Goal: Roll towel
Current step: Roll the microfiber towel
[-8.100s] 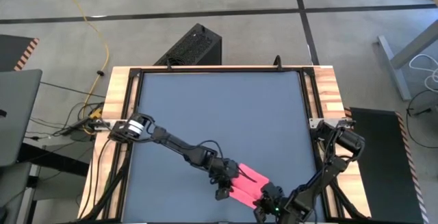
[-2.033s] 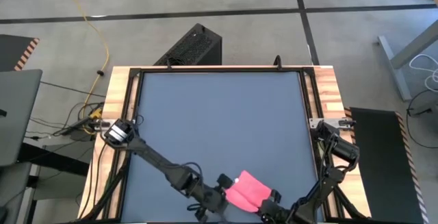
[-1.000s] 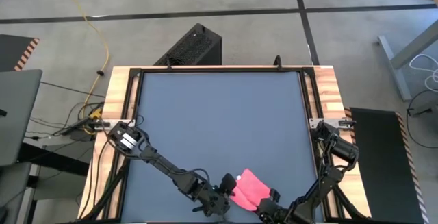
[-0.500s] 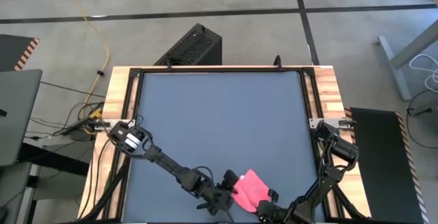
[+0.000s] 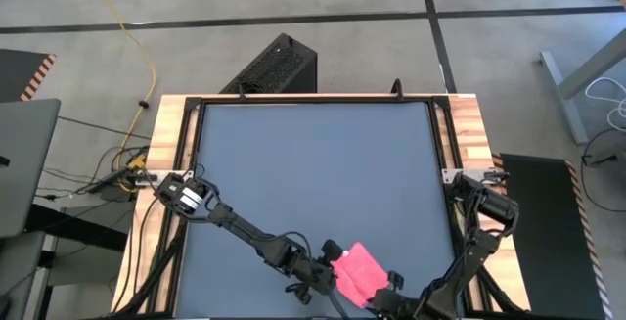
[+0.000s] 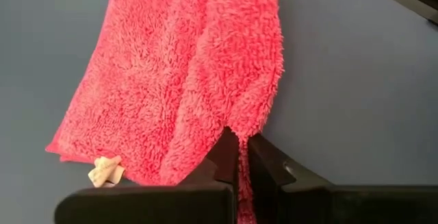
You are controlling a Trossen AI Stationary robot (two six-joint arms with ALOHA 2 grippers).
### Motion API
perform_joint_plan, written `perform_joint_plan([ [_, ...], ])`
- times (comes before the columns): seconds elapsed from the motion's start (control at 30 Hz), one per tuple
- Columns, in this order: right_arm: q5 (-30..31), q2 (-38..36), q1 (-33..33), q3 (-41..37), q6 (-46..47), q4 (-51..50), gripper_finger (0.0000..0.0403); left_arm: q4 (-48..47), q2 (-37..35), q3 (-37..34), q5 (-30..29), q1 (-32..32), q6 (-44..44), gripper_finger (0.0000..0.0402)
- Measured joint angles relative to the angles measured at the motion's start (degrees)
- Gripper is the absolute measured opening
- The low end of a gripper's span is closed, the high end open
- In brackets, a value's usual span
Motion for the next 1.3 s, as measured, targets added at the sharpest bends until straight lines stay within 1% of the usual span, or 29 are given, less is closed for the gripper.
perform_joint_plan([
  [0.13,-0.9,-1.2,1.4,0.0,2.0,-3.7,0.0136,-5.4,0.1,2.8,0.9,0.0,-0.3,0.0001],
  [0.27,-0.7,-0.9,2.7,0.0,10.7,-11.4,0.0149,-11.8,0.1,5.9,2.4,0.0,-0.4,0.0001],
  [0.37,0.2,-0.8,2.8,-1.6,15.4,-15.0,0.0146,-13.7,0.1,7.3,4.2,0.0,-1.0,0.0000],
  [0.53,1.1,-0.8,1.4,-4.4,15.6,-14.6,0.0126,-15.7,0.1,8.4,5.7,0.1,-3.3,0.0000],
  [0.7,1.6,-1.1,-1.3,-6.8,12.0,-14.0,0.0114,-16.5,0.1,8.4,10.3,1.1,-11.2,0.0000],
  [0.83,1.9,-1.1,-5.0,-7.2,6.9,-16.7,0.0113,-19.6,0.0,8.5,10.6,1.7,-18.2,0.0000],
  [0.97,2.3,-1.1,-9.0,-7.3,2.4,-20.7,0.0113,-22.4,-0.9,8.5,8.6,2.2,-22.8,0.0000],
  [1.13,0.3,-1.8,-11.8,-7.3,-1.4,-24.4,0.0113,-27.6,-2.1,8.5,3.7,2.4,-29.0,0.0000],
  [1.23,0.0,-3.7,-11.2,-7.7,-2.7,-26.2,0.0113,-29.4,-2.2,8.5,4.7,2.6,-31.9,0.0000],
  [1.3,1.4,-5.6,-9.7,-7.7,-3.5,-25.4,0.0113,-29.7,-2.2,8.5,5.6,2.6,-32.2,0.0000],
])
